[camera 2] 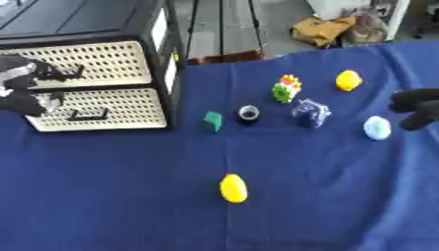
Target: Pick up objects from table and place into drawer.
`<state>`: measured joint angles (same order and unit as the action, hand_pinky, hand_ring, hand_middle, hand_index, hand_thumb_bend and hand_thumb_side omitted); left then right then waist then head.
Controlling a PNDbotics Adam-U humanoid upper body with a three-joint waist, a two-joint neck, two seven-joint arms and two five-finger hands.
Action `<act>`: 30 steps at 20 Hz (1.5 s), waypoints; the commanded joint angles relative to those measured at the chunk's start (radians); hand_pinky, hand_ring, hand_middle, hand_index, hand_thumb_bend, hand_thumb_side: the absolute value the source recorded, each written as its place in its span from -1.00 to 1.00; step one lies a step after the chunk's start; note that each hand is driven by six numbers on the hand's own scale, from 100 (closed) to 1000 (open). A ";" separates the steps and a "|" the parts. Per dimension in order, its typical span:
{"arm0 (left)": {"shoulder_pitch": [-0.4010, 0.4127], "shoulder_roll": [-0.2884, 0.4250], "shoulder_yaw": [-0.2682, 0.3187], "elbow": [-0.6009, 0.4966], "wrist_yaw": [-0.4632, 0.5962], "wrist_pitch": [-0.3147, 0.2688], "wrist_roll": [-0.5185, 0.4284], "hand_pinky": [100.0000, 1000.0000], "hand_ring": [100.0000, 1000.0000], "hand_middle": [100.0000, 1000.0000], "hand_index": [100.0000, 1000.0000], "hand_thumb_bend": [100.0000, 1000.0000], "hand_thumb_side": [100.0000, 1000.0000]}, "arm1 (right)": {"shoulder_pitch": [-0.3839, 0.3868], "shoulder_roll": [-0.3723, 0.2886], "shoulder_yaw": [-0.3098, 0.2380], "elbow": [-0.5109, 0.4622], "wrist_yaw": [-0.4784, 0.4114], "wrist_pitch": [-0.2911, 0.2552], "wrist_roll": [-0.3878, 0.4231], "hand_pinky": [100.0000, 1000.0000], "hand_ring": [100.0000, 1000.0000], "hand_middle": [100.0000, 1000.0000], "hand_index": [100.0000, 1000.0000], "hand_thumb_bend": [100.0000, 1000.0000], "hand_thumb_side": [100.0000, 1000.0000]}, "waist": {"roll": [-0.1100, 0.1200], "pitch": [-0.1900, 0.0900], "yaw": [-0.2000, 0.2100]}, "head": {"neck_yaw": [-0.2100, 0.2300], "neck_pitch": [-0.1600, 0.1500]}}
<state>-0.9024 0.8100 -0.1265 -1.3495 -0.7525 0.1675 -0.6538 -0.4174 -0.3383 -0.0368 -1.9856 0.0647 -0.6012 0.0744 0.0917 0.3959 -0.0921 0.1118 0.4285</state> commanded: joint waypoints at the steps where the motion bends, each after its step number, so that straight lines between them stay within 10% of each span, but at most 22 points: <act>1: 0.002 0.017 -0.008 -0.027 -0.020 -0.015 -0.010 -1.00 -1.00 -0.83 0.68 -1.00 -0.57 | -0.008 -0.008 -0.001 -0.014 0.003 0.004 0.000 0.25 0.38 -0.07 0.41 -1.00 0.98 | -0.004 -0.018 0.002 | -0.004 0.001; 30: 0.218 0.120 -0.036 -0.470 -0.166 0.012 -0.047 -1.00 -1.00 -0.83 0.44 -1.00 -0.69 | -0.004 -0.009 -0.015 -0.014 -0.017 0.014 -0.016 0.25 0.38 -0.06 0.42 -1.00 0.97 | -0.023 -0.045 0.050 | -0.026 0.026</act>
<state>-0.6768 0.8883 -0.1698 -1.7926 -0.9136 0.1752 -0.7002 -0.4135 -0.3381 -0.0436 -1.9856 0.0592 -0.5881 0.0612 0.0718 0.3771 -0.0430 0.0862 0.4474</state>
